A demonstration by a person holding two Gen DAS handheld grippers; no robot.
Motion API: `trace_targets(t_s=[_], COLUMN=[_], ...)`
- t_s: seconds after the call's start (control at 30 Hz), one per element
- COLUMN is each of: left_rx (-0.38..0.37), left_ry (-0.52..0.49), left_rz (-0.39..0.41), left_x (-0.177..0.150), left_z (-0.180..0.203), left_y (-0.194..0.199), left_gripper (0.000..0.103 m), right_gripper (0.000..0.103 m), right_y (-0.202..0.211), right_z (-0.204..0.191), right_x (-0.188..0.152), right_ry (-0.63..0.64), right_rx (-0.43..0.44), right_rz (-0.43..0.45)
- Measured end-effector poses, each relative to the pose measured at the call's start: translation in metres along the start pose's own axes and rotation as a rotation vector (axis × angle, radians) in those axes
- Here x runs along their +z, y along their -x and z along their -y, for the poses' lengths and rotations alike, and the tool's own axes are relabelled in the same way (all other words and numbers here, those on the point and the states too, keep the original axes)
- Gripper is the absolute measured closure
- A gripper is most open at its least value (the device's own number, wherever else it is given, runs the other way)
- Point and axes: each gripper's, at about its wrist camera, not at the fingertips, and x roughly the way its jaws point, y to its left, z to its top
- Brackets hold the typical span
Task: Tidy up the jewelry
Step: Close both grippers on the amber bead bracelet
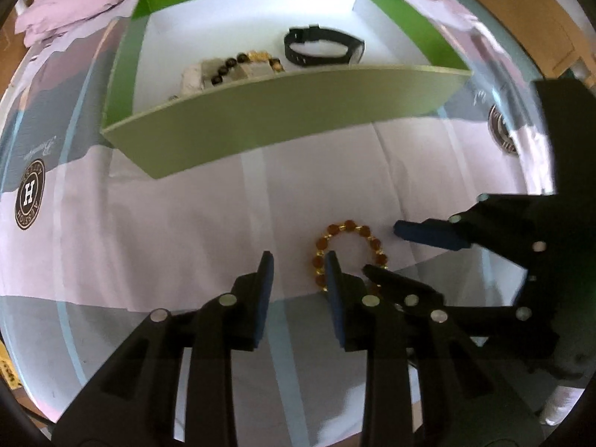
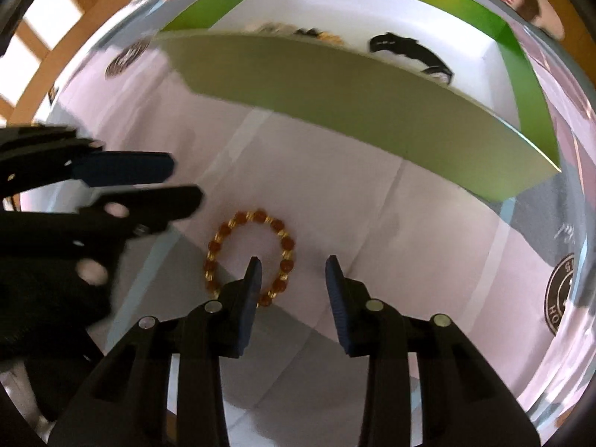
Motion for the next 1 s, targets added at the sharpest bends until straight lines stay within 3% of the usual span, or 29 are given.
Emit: trace_targets(t_s=[0.23,0.33,0.47,0.67,0.87,1.0], left_rx=[0.033,0.037,-0.006,-0.016,-0.153,-0.127], left_ry=[0.017,0.031,0.041,0.051,0.115,0.077], left_rz=[-0.021,-0.026,-0.015,-0.014,-0.012,-0.013], left_x=[0.005,0.005,0.003,0.004,0.006,0.007], left_z=[0.003,0.003,0.007,0.005,-0.005,0.006], left_y=[-0.018,-0.023,-0.025,-0.026,-0.017,-0.02], left_gripper=[0.073,0.075,0.07,0.063,0.062,0.061], right_gripper=[0.067,0.073,0.085,0.085,0.085,0.085], right_y=[-0.006,-0.005,-0.006,-0.006,-0.005,0.001], right_z=[0.003,0.003,0.002,0.005,0.007,0.01], right_x=[-0.001,-0.003,-0.005,-0.005,-0.004,-0.005], right_ry=[0.002,0.015,0.033,0.03,0.023,0.019], right_rx=[0.005,-0.01,-0.027,-0.022,-0.017,-0.009], right_rz=[0.002,0.011,0.021,0.023,0.024,0.035])
